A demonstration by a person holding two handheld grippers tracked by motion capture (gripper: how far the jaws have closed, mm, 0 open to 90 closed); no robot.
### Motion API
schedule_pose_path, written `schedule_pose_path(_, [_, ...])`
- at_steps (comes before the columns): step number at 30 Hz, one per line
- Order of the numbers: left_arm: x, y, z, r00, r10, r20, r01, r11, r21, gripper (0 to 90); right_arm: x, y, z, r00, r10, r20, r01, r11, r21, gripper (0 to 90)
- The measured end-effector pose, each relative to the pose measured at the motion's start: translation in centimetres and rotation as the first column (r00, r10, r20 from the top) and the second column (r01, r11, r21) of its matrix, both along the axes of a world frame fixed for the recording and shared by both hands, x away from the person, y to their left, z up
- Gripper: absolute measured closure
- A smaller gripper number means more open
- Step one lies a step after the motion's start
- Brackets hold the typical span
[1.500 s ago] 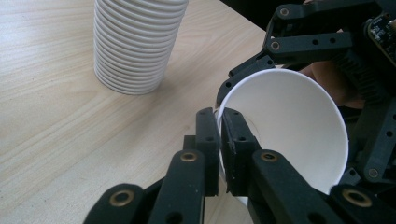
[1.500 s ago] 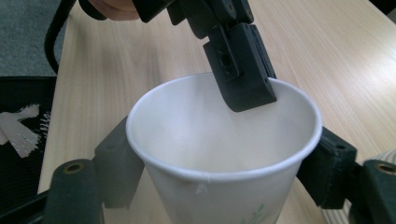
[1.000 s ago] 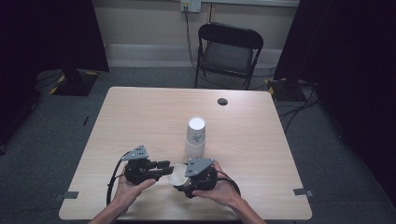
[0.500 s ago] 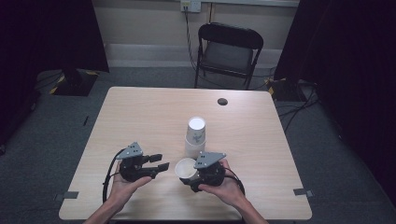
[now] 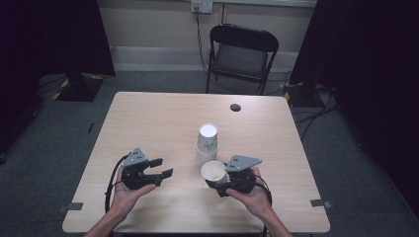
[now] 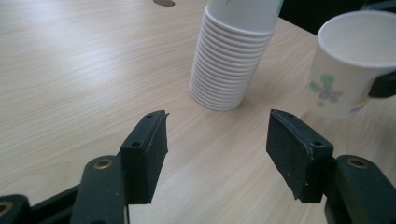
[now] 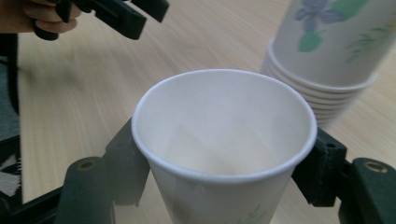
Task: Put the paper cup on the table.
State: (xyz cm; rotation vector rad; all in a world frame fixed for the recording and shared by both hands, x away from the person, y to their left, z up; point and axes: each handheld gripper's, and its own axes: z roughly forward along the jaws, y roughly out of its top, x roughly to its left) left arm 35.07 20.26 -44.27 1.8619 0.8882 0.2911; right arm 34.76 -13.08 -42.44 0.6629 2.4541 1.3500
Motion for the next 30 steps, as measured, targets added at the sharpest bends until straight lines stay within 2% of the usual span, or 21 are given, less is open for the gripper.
schedule_pose_path(3, [0.1, 0.1, -0.1, 1.0, 0.005, 0.006, -0.005, 0.9997, 0.025, 37.5, 0.1, -1.1, 0.3, 0.9994, -0.032, 0.013, 0.032, 0.9994, 0.01, 30.4])
schedule_pose_path(5, [0.1, 0.2, -0.3, 0.9993, 0.033, 0.015, -0.034, 0.9979, 0.056, 35.1, 0.2, -1.7, 0.4, 0.9986, -0.051, 0.017, 0.051, 0.9986, 0.014, 30.5])
schedule_pose_path(6, [0.2, 0.2, -0.4, 0.9994, 0.031, 0.016, -0.032, 0.9975, 0.063, 35.0, 0.3, -2.0, 0.5, 0.9979, -0.063, 0.019, 0.062, 0.9979, 0.017, 30.5])
schedule_pose_path(11, [0.5, 0.3, -0.7, 0.9989, 0.047, -0.003, -0.047, 0.9944, 0.095, 31.6, 0.8, -3.6, 1.0, 0.9929, -0.115, 0.028, 0.114, 0.9926, 0.041, 30.7])
schedule_pose_path(12, [0.6, 0.4, -0.8, 0.999, 0.045, -0.009, -0.043, 0.9937, 0.104, 31.3, 0.9, -3.8, 1.0, 0.9917, -0.125, 0.03, 0.123, 0.9913, 0.047, 30.7])
schedule_pose_path(14, [0.7, 0.6, -0.9, 0.9975, 0.052, -0.048, -0.047, 0.9923, 0.114, 31.2, 1.3, -4.5, 1.0, 0.989, -0.147, 0.021, 0.145, 0.9867, 0.073, 30.8])
schedule_pose_path(16, [0.8, 1.1, -1.1, 0.9966, 0.062, -0.055, -0.055, 0.992, 0.114, 31.2, 1.7, -5.1, 0.9, 0.9866, -0.163, -0.003, 0.163, 0.9811, 0.105, 30.9])
schedule_pose_path(20, [1.2, 1.9, -1.3, 0.9892, 0.109, -0.098, -0.098, 0.9887, 0.114, 31.1, 2.3, -5.7, 0.8, 0.9809, -0.195, -0.001, 0.194, 0.9751, 0.108, 31.1])
schedule_pose_path(22, [1.4, 1.8, -1.7, 0.9843, 0.14, -0.107, -0.125, 0.9819, 0.143, 30.8, 2.6, -5.9, 0.7, 0.9795, -0.201, -0.004, 0.2, 0.9728, 0.116, 31.1])
schedule_pose_path(24, [1.5, 1.8, -1.9, 0.9845, 0.141, -0.105, -0.123, 0.9796, 0.159, 30.8, 3.1, -6.1, 0.6, 0.9757, -0.219, -0.004, 0.218, 0.9693, 0.113, 31.3])
schedule_pose_path(26, [1.7, 1.8, -2.4, 0.982, 0.149, -0.117, -0.124, 0.9729, 0.195, 30.3, 3.6, -6.3, 0.5, 0.9738, -0.228, -0.003, 0.226, 0.9674, 0.113, 31.7])
schedule_pose_path(27, [1.7, 1.8, -2.5, 0.9835, 0.141, -0.113, -0.113, 0.9688, 0.22, 29.5, 3.9, -6.4, 0.6, 0.9714, -0.237, 0.002, 0.236, 0.9654, 0.112, 31.9])
schedule_pose_path(28, [1.5, 1.8, -2.6, 0.9862, 0.13, -0.102, -0.1, 0.9599, 0.262, 29.4, 4.1, -6.5, 0.7, 0.9696, -0.245, 0.008, 0.242, 0.9638, 0.111, 32.0])
schedule_pose_path(30, [1.3, 2.1, -2.6, 0.9887, 0.129, -0.077, -0.1, 0.9489, 0.299, 29.1, 4.7, -6.8, 0.8, 0.9661, -0.258, 0.013, 0.255, 0.9602, 0.115, 32.2])
